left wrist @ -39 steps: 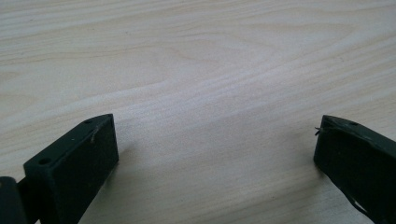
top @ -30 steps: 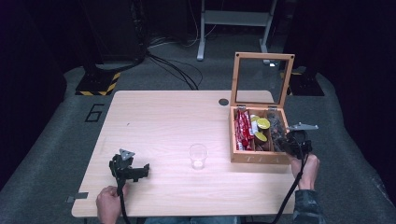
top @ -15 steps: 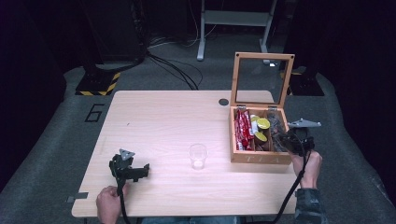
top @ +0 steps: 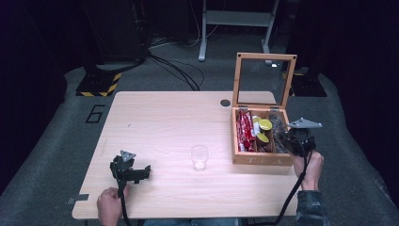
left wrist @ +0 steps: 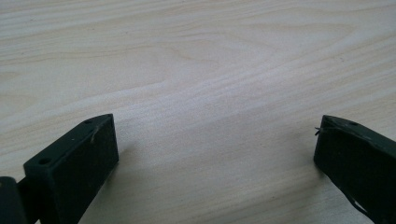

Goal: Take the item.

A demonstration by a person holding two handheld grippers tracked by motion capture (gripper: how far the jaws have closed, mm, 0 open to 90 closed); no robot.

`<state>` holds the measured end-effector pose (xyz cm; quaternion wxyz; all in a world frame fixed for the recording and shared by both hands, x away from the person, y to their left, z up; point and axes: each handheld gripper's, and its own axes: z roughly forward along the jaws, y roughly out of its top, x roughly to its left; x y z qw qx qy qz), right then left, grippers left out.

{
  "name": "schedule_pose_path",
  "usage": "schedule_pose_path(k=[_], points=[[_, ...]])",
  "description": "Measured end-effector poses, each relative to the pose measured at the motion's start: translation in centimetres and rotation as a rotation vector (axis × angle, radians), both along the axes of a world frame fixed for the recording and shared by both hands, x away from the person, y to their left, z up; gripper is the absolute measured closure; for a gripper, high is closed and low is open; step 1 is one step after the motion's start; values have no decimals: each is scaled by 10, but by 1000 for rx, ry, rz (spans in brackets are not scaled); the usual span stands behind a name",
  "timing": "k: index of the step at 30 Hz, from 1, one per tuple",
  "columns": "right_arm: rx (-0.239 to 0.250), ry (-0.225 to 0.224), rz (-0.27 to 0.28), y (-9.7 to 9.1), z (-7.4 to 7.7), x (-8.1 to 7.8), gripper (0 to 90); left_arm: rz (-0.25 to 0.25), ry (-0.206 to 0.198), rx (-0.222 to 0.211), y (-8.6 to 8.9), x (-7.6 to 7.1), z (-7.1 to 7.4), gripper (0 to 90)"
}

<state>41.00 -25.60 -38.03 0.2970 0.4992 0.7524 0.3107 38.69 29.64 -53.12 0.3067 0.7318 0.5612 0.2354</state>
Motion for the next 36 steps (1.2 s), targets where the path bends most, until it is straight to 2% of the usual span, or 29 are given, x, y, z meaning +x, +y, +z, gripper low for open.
schedule_pose_path(k=[8,14,18,24,32,36], points=[[-10,-33,47,13,12,-7,873,3,-4,1,0,0,0,0],[0,-34,80,24,18,-9,872,3,-5,0,0,0,0,0],[-11,-51,108,31,21,-10,872,3,-5,0,0,0,0,0],[-31,-60,148,48,23,-12,872,3,-4,1,0,0,0,0],[-32,-67,210,70,28,-11,872,0,1,0,0,0,0,0],[-20,-85,240,81,30,-11,872,4,-5,0,0,0,0,0]])
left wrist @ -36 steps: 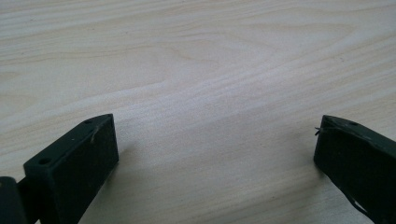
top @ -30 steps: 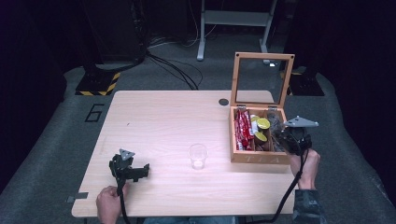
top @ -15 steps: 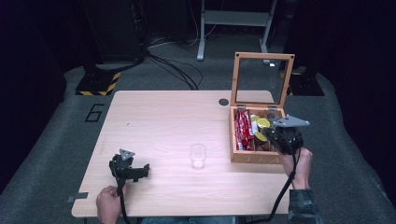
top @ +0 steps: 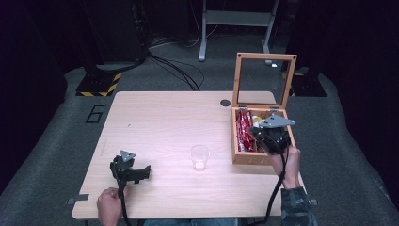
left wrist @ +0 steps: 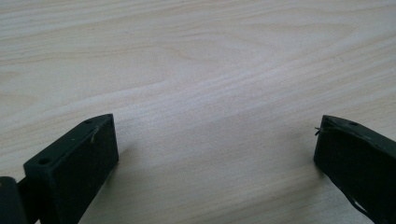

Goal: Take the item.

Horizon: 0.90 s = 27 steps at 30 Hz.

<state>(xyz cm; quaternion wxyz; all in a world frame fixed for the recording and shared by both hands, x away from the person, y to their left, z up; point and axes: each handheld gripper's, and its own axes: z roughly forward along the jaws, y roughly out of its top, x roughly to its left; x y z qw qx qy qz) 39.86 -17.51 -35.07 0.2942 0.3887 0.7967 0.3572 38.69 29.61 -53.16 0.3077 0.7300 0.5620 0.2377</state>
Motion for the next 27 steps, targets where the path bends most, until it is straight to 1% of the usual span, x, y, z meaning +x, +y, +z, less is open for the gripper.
schedule_pose_path(k=[1,2,4,5,6,11,13,15,16,20,23,25,27], points=[[1,-9,15,3,0,0,872,1,3,-5,0,0,0,0],[5,-7,20,7,0,-1,872,2,1,-4,0,0,0,0],[-4,-21,42,13,0,-1,872,1,3,-5,0,0,0,0],[-8,-18,55,19,0,-2,872,1,3,-5,0,0,0,0],[-8,-18,55,19,0,-2,872,1,3,-5,0,0,0,0],[-26,-17,99,32,-1,0,872,2,1,-4,0,0,0,0],[-18,-13,101,37,-1,0,872,2,0,-4,0,0,0,0],[-9,-7,125,44,-1,0,872,3,1,-4,0,0,0,0],[-9,-7,125,44,-1,0,872,1,3,-5,0,0,0,0],[-1,-2,159,52,-2,1,872,0,5,-5,0,0,0,0],[-8,-2,180,62,-3,0,872,3,1,-4,0,0,0,0],[-12,-2,184,64,-3,-1,872,-1,6,-5,0,0,0,0],[-16,-1,199,69,-4,-2,872,0,5,-5,0,0,0,0]])
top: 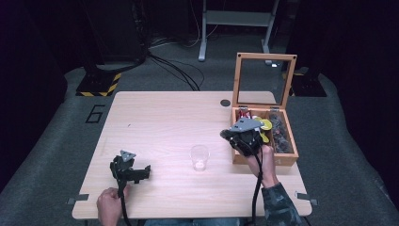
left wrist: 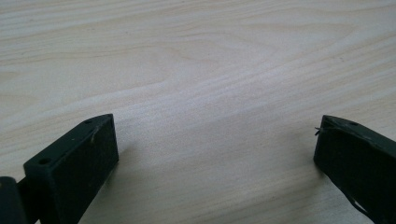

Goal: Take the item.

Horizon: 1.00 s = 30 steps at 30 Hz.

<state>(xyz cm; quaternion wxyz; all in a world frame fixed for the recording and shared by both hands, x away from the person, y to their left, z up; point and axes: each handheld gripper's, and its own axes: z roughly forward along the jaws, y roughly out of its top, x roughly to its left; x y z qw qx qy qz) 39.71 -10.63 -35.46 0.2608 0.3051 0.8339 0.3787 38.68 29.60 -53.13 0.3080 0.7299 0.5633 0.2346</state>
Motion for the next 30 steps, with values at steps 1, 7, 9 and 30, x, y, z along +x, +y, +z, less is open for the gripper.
schedule_pose_path(k=[1,7,9,30], points=[[-4,-2,4,2,0,0,871,0,0,0,0,0,0,0],[-6,-1,31,14,0,-3,871,3,-5,0,0,0,0,0],[-2,2,40,17,0,-3,871,1,-2,0,0,0,0,0],[-14,31,144,53,-10,-2,871,-3,0,4,0,0,0,0]])
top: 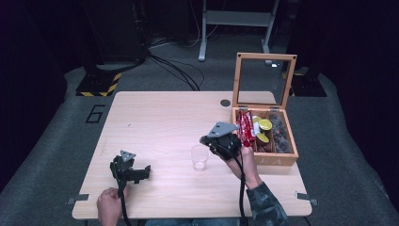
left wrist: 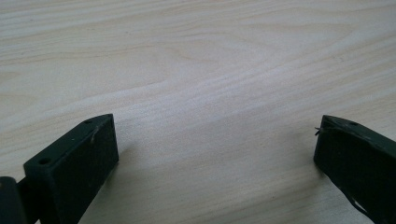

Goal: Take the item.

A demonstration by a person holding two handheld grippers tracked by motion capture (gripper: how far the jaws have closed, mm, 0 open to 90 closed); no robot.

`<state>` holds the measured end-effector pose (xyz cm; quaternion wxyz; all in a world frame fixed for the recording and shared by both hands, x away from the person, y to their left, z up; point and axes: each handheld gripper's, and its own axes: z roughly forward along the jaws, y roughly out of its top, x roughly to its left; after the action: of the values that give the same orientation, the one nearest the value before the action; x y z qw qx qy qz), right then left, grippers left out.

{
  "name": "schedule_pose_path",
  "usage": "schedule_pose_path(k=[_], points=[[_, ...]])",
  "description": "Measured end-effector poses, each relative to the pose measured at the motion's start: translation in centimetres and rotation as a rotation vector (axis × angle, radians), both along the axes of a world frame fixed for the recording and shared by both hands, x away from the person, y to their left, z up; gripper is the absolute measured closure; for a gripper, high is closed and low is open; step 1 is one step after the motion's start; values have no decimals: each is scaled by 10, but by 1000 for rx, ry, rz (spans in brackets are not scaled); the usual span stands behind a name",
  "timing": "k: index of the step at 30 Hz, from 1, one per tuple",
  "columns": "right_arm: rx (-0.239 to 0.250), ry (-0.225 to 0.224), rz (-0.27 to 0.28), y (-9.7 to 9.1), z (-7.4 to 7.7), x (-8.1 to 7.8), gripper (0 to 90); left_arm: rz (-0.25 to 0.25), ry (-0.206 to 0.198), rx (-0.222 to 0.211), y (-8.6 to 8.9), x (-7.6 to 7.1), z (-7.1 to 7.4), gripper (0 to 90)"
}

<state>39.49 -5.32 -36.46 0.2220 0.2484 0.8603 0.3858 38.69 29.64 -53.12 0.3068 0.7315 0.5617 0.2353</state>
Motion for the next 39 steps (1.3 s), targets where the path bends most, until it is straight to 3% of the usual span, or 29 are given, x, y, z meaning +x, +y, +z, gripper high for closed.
schedule_pose_path(k=[12,21,28,39], points=[[15,29,26,9,-8,3,871,-1,0,0,0,0,0,0],[22,98,42,18,-22,7,872,2,-5,1,0,0,0,0],[15,113,49,23,-29,12,871,3,-5,1,0,0,0,0],[12,176,34,21,-50,16,870,2,-5,1,0,0,0,0]])
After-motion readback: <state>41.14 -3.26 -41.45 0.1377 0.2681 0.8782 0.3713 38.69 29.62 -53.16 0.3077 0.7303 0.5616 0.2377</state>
